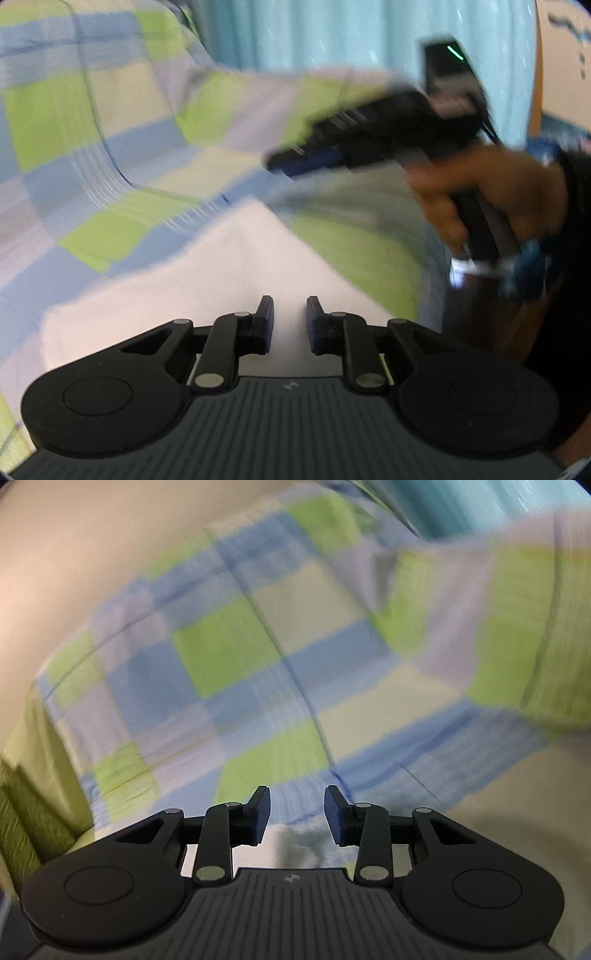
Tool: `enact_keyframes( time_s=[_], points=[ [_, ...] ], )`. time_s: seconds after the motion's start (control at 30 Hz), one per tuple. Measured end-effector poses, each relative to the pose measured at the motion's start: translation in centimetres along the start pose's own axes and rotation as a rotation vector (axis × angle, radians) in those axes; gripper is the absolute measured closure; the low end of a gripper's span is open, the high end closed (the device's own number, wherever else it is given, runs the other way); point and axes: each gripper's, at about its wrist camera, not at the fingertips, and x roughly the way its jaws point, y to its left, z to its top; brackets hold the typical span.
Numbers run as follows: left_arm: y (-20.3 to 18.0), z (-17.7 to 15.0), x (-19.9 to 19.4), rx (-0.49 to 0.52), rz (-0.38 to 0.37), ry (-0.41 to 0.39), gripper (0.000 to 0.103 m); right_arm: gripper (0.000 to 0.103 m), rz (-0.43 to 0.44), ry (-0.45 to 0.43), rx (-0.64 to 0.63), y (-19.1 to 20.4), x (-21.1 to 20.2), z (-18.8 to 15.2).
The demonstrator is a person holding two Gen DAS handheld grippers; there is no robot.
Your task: Fold clothes
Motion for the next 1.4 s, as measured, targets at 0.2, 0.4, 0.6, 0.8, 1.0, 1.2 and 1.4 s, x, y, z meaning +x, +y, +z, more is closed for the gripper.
enact_keyframes(
  time_s=[0.2, 0.4, 0.6, 0.8, 1.0, 1.2, 1.4],
  points=[
    [6.1, 0.6, 1.6, -0.081, 0.157, 0.034, 0.087, 0.066, 0.071, 0.221, -0.141, 2.9, 4.0, -2.3],
    [9.4, -1.3, 0.9, -0.005, 0.248, 0.1, 0.083, 0.098, -0.063, 0.253, -0.16, 2.4, 3.3, -2.7],
    [10.0, -0.3, -0.1, -0.039, 0.262, 0.06, 0.081, 0.087, -0.011, 0.188, -0.196, 3.4, 3.0, -2.4],
    [10.8, -1.0, 1.8, -0.025, 0.233, 0.092, 0.077, 0.095, -0.037, 0.283, -0.181, 3.4, 4.1, -2.7],
    [11.4, -0.1, -2.1, -0.06, 0.301, 0.05, 0.083, 0.087, -0.057, 0.244, -0.19, 3.8, 2.5, -2.4],
    [8.5, -2.3, -4.0, -0.048, 0.247, 0.111, 0.083, 0.086, 0.05, 0.254, -0.349, 8.6, 1.5, -3.1],
    [9.3, -5.3, -4.8, -0.155, 0.24, 0.126, 0.079, 0.086, 0.093, 0.437, -0.464, 11.6, 1.7, -6.3]
  ],
)
